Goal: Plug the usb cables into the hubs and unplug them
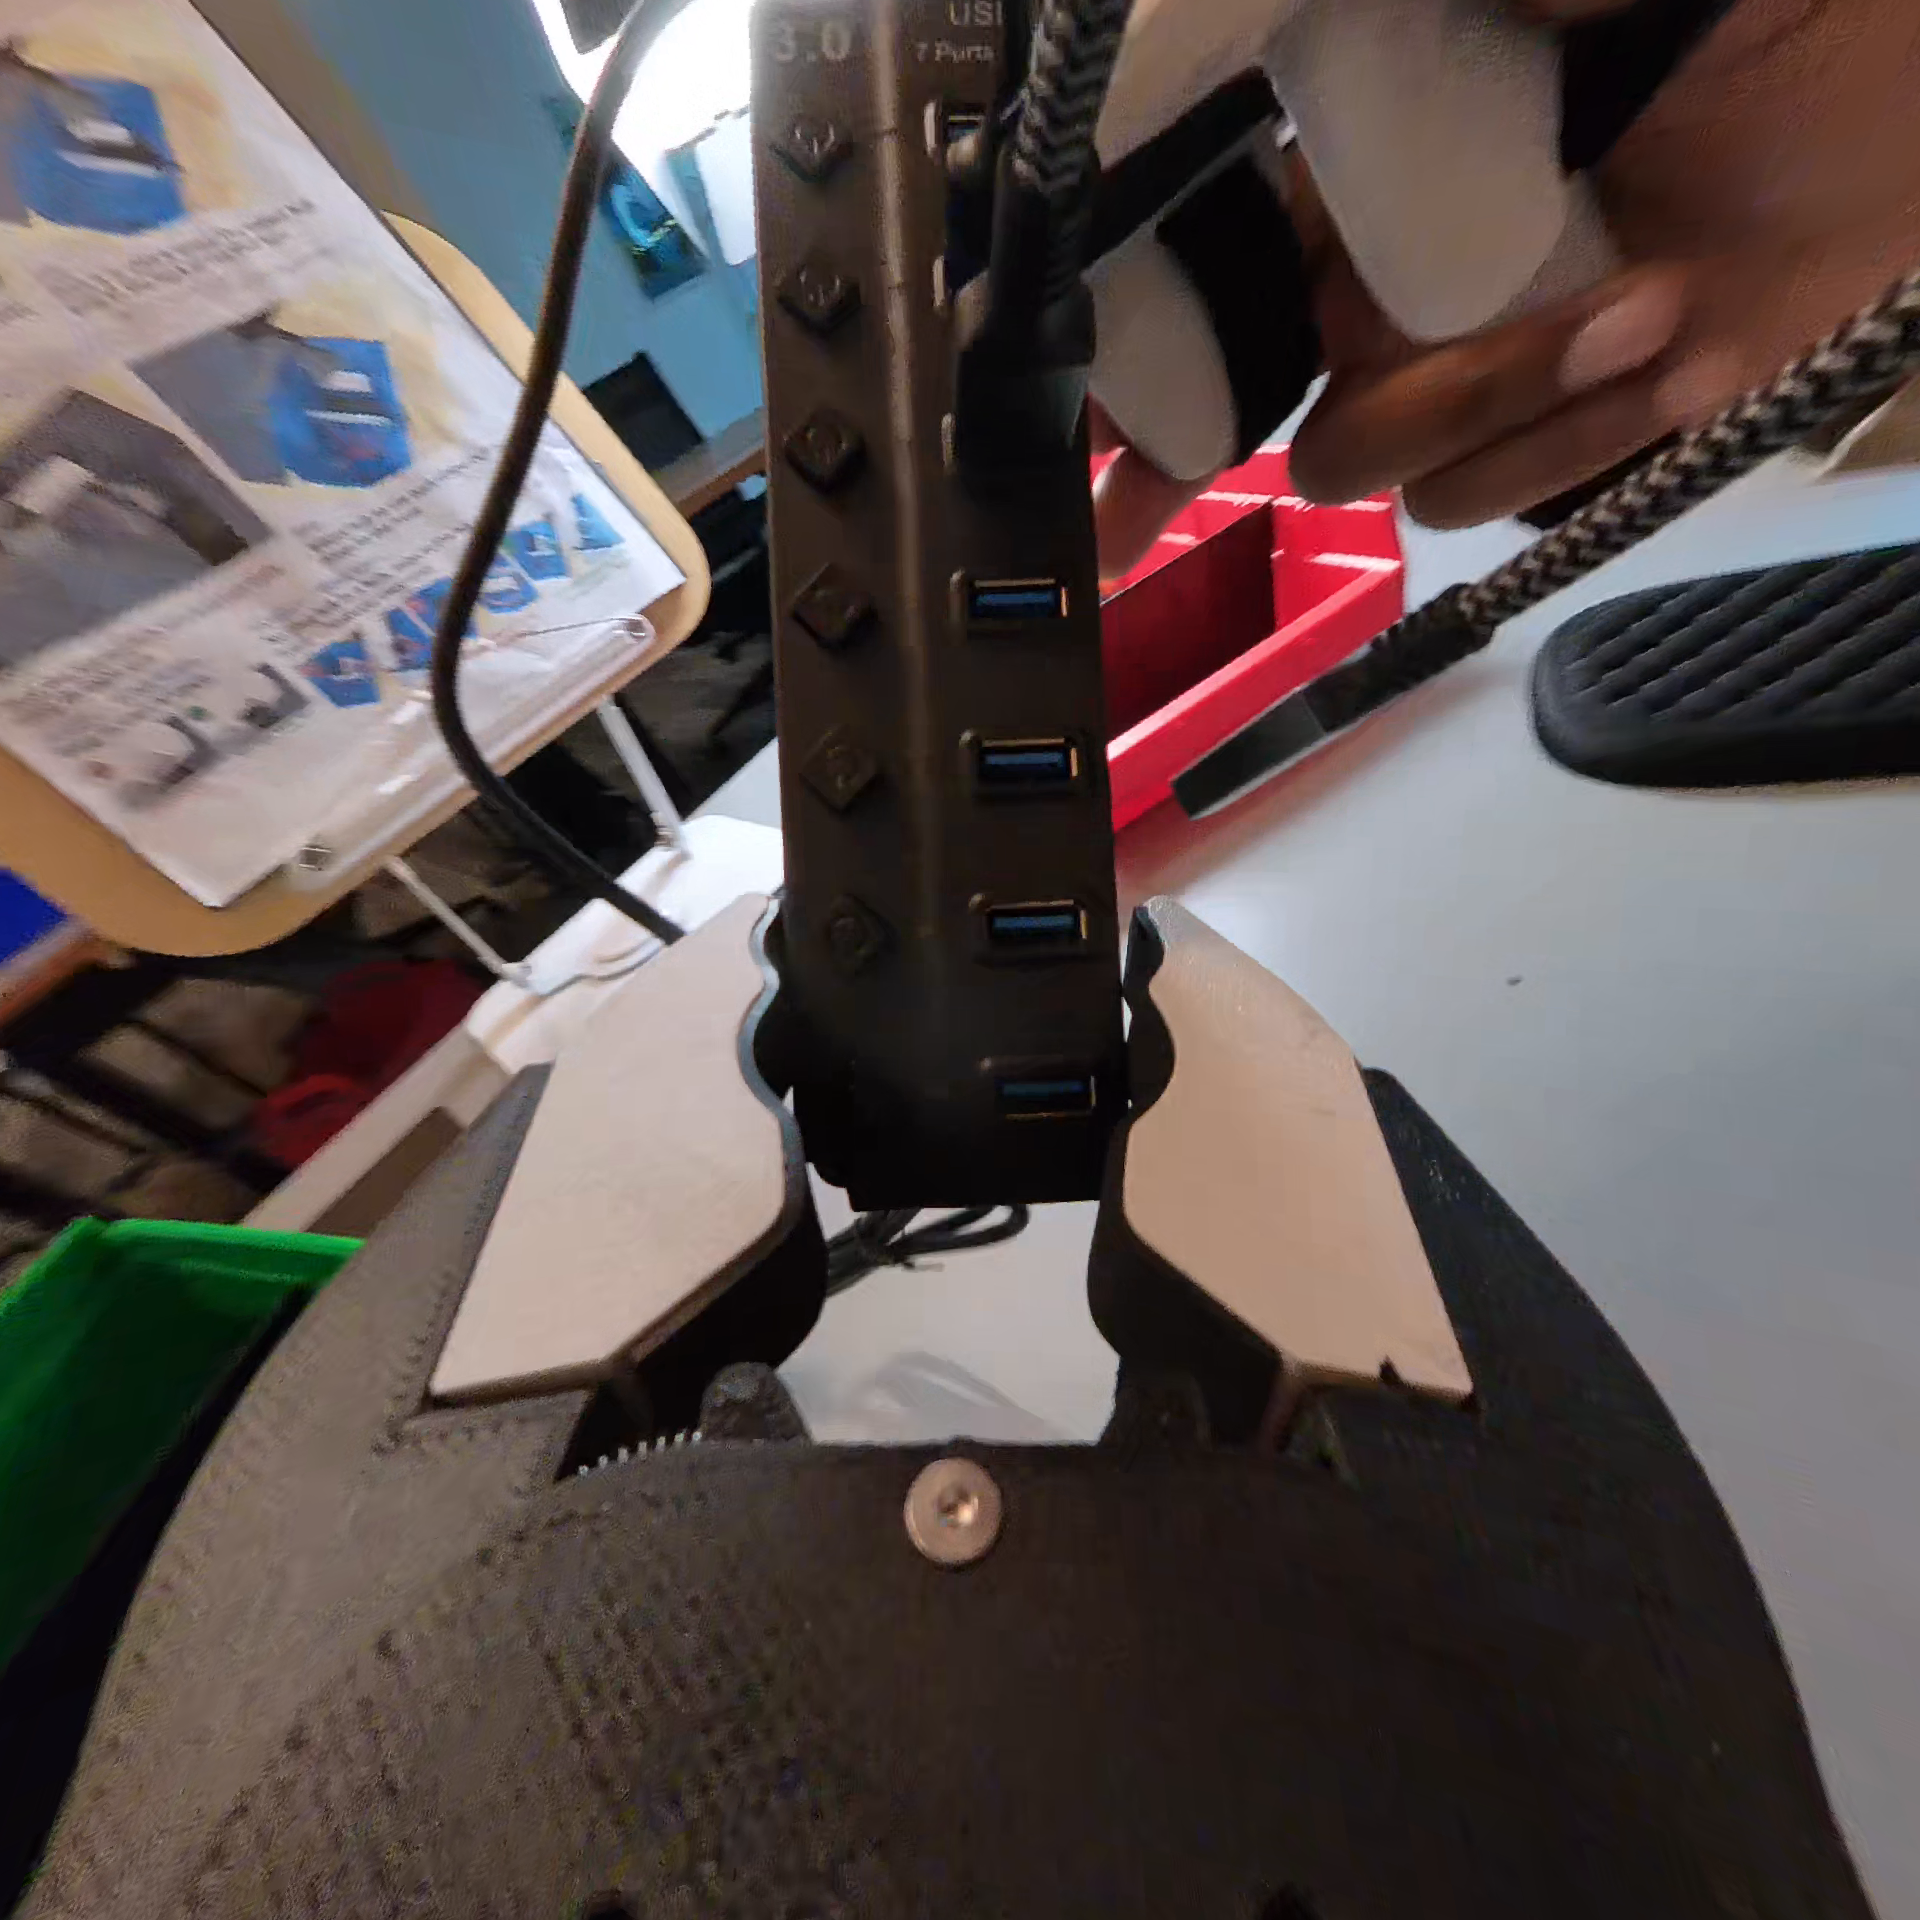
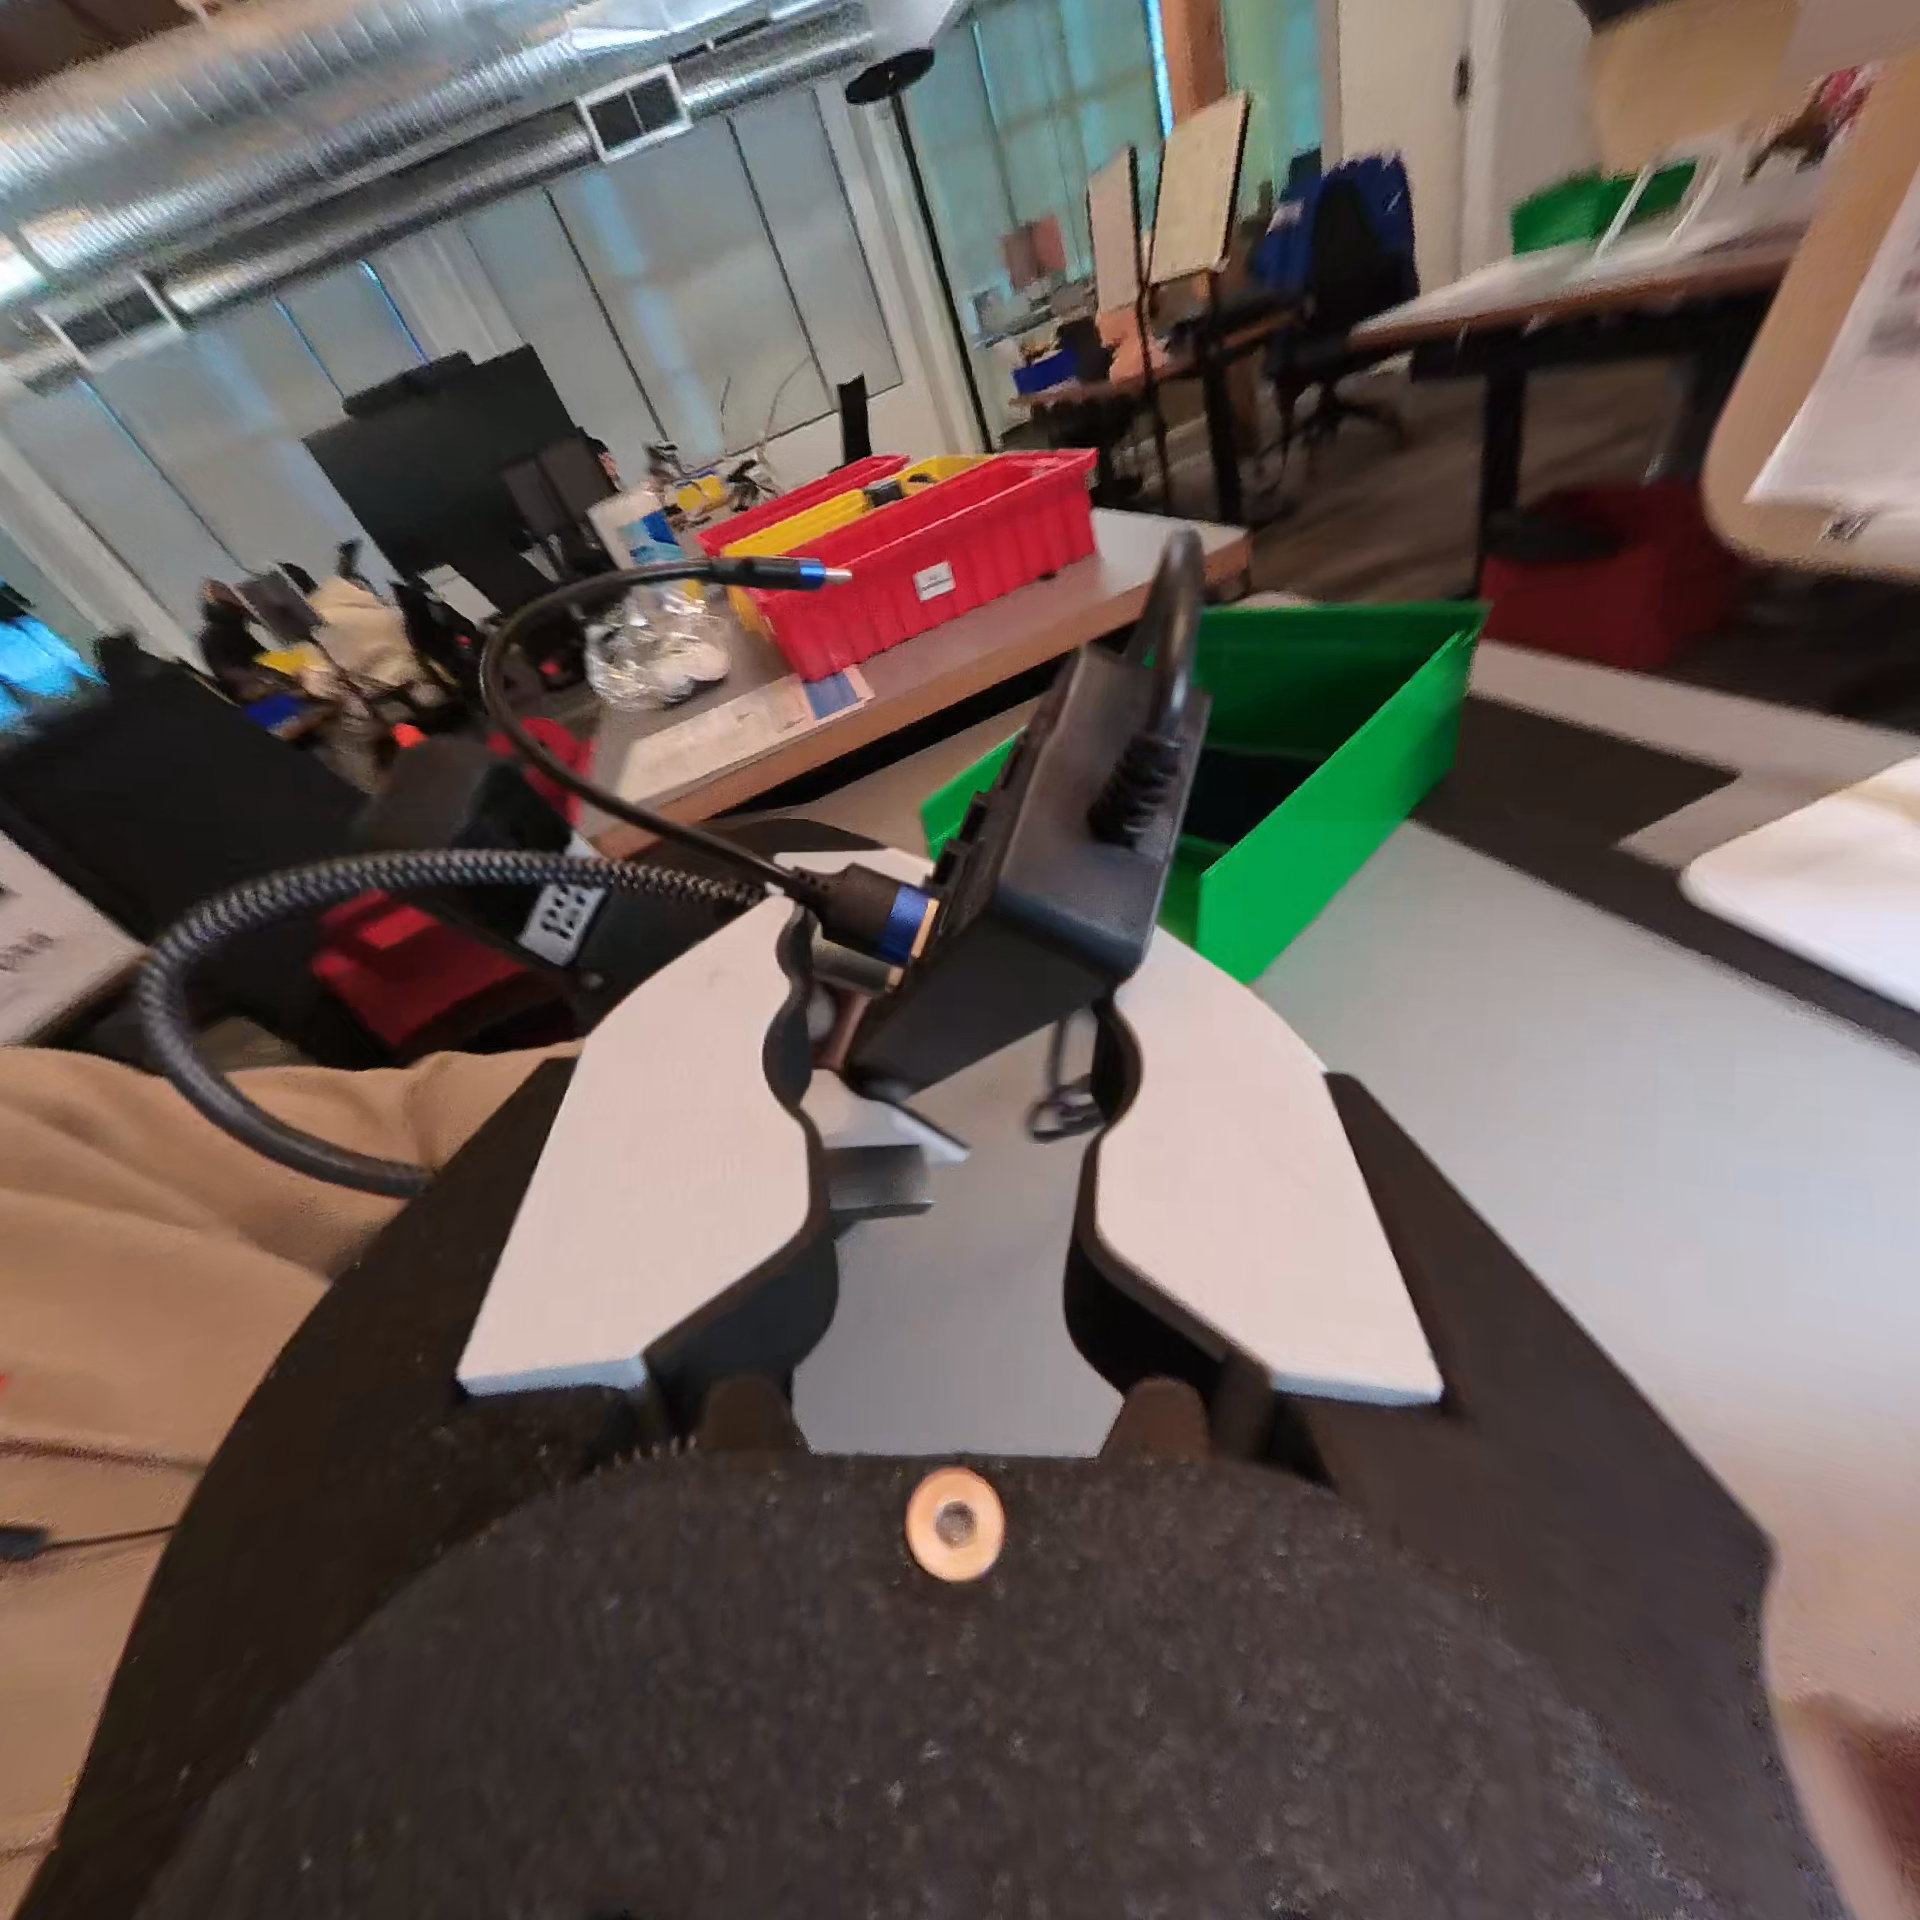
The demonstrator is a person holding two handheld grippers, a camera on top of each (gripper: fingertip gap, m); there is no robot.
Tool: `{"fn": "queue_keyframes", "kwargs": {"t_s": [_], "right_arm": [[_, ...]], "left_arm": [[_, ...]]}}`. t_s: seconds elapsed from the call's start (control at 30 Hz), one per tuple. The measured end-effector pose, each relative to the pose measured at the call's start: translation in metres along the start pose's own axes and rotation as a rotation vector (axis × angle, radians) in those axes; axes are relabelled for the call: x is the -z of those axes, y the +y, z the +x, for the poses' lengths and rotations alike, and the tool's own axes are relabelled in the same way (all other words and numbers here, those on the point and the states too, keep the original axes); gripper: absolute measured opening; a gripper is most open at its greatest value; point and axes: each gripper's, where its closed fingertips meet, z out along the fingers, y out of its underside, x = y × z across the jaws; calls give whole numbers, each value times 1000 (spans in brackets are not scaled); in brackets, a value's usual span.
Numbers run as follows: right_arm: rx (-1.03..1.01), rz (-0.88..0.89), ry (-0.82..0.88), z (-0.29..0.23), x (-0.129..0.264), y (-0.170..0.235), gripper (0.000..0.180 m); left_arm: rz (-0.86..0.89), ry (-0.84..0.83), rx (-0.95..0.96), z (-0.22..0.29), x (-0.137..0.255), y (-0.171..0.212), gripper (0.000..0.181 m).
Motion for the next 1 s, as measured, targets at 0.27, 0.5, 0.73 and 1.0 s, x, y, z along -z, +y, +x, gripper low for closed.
{"fn": "queue_keyframes", "kwargs": {"t_s": [0.27, 0.5, 0.73, 1.0], "right_arm": [[-182, 23, -36, 6, 26, 6, 26], [-11, -44, -10, 6, 50, -8, 24], [202, 10, 135, 16, 97, -106, 23], [276, 95, 400, 74, 150, -194, 24]], "left_arm": [[-13, -26, -76, 21, -2, 5, 63], [119, 172, 266, 42, 11, -1, 63], [143, 136, 373, 21, 22, 11, 63], [161, 119, 415, 11, 25, 13, 62]]}}
